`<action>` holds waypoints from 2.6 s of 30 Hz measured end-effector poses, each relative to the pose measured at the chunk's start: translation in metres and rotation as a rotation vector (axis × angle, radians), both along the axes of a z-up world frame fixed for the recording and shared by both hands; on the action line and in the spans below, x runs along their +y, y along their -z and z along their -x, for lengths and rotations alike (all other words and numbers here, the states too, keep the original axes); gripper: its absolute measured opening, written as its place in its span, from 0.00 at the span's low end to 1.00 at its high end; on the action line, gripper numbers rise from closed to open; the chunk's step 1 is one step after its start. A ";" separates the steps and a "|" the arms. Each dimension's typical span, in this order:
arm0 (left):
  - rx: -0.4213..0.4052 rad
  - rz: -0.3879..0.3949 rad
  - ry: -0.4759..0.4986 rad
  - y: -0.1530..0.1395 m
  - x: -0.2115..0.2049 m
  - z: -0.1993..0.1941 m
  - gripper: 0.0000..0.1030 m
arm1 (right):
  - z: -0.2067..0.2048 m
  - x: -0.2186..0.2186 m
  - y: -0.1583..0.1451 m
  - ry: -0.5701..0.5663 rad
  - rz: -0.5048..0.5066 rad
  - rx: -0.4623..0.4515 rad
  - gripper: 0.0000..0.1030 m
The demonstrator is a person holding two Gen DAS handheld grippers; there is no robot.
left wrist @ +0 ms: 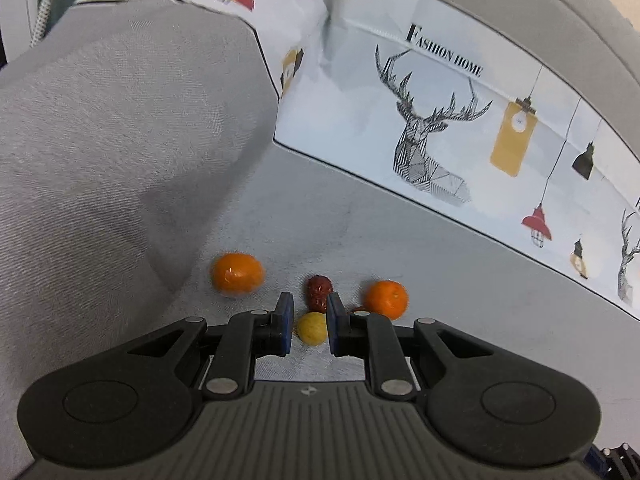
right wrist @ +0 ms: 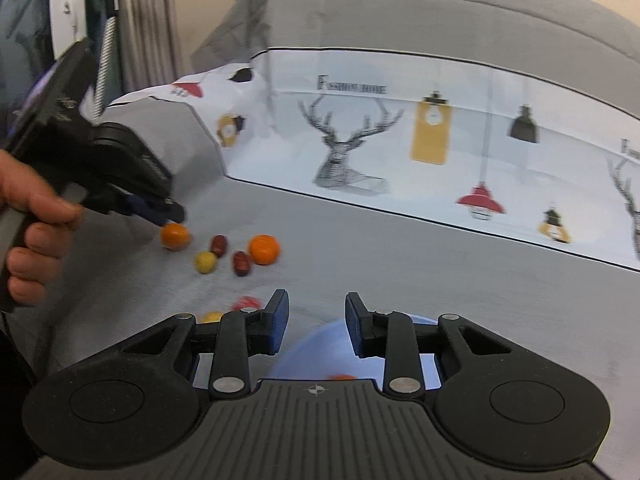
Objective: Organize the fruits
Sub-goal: 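Move both grippers back to the remaining fruits beside the plate, then grasp a yellow fruit with the left gripper while the right grasps a wrapped red fruit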
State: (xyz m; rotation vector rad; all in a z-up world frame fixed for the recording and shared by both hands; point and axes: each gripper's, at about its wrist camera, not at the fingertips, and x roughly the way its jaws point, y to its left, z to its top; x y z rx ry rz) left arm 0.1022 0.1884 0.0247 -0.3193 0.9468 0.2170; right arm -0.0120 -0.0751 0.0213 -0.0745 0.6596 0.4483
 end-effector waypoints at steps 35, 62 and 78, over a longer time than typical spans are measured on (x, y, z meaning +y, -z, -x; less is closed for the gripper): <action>0.170 -0.143 0.108 0.052 -0.033 -0.034 0.27 | -0.073 0.084 0.066 -0.074 0.000 0.248 0.29; -0.169 -0.207 0.384 -0.026 -0.136 0.073 0.27 | 0.035 -0.090 -0.015 0.232 -0.016 0.031 0.29; -0.086 -0.135 0.475 0.004 -0.159 0.064 0.27 | 0.032 -0.112 -0.001 0.277 0.024 0.058 0.29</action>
